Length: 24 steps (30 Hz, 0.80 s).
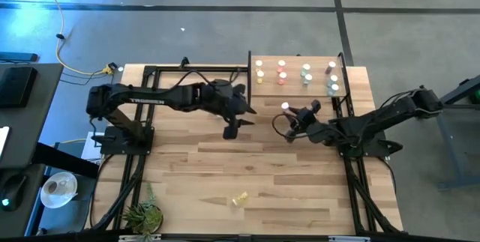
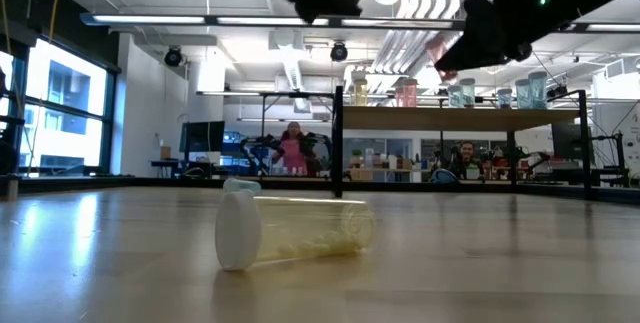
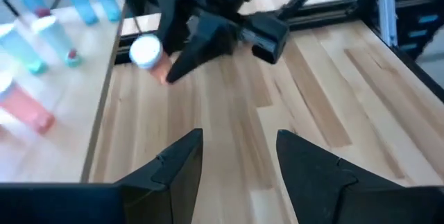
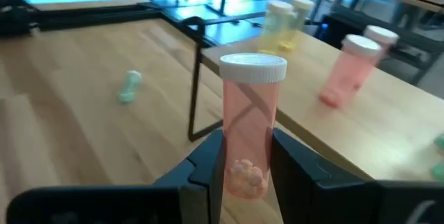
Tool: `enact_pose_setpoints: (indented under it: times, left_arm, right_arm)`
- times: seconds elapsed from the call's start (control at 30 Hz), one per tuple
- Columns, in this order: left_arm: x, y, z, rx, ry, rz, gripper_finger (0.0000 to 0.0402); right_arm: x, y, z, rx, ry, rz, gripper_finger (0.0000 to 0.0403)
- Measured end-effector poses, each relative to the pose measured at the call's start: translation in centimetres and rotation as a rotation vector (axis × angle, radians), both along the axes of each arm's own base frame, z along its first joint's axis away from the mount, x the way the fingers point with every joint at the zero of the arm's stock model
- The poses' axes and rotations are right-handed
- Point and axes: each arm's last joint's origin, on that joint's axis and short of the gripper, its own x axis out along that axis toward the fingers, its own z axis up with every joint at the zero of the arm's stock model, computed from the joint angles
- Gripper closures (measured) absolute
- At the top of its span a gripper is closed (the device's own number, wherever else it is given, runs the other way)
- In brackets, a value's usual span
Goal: Pick and place medicine bottles onto shelf by color
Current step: Put the pink pill bottle on the shelf aligned with the other pink pill bottle
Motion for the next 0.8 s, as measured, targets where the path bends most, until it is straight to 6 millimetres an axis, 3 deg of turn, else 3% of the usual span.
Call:
enact_pose_setpoints:
  times: [0.43,0.8]
  left_arm:
    - [-4.2,2.5,-4.5,-0.038,-0.155,0.028,0.0229]
    - [-5.6,4.8,-4.7,0.004,-0.166,0.096,0.0229]
  right_arm:
    - [0.9,-0.4,-2.5,-0.004,0.028,-0.168,0.0318]
    - [1.4,-0.3,-3.7,0.042,-0.024,-0.241,0.0318]
